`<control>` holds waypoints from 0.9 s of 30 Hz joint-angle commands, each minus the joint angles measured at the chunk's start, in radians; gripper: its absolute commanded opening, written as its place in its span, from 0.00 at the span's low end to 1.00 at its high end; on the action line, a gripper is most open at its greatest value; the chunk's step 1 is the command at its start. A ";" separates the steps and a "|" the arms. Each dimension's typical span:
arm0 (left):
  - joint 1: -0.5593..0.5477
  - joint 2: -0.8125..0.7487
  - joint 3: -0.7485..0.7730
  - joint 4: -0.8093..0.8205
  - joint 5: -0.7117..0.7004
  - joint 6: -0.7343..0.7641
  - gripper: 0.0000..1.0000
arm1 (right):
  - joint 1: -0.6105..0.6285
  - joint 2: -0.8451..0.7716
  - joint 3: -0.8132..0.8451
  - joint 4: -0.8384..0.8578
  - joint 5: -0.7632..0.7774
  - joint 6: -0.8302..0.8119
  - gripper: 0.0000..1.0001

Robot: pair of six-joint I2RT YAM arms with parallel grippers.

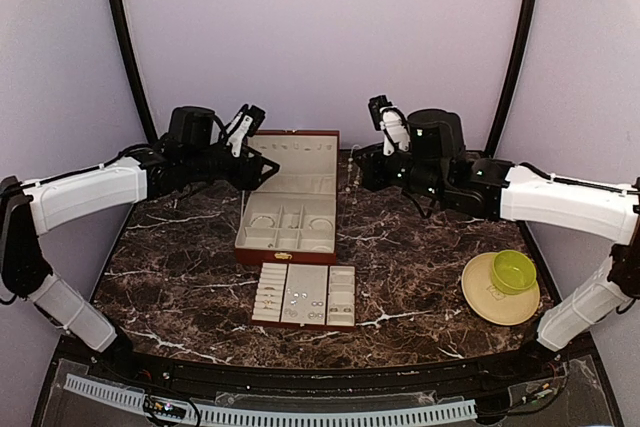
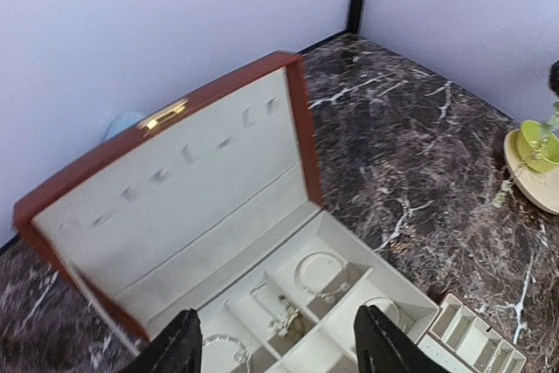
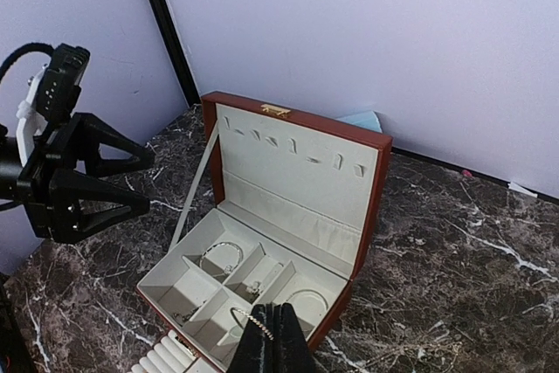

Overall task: Organize the mixed jewelry
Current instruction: Open the compartment pouch of the jewelry box.

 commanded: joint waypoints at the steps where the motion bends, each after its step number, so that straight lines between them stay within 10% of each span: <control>1: 0.033 0.125 0.115 0.039 0.282 0.198 0.62 | -0.027 -0.046 -0.044 0.070 -0.058 0.027 0.00; 9: 0.046 0.296 0.244 0.165 0.411 0.188 0.60 | -0.065 -0.052 -0.022 0.010 -0.062 0.003 0.00; 27: 0.046 0.534 0.276 0.267 0.143 0.463 0.45 | -0.079 0.003 0.071 -0.041 -0.108 0.024 0.00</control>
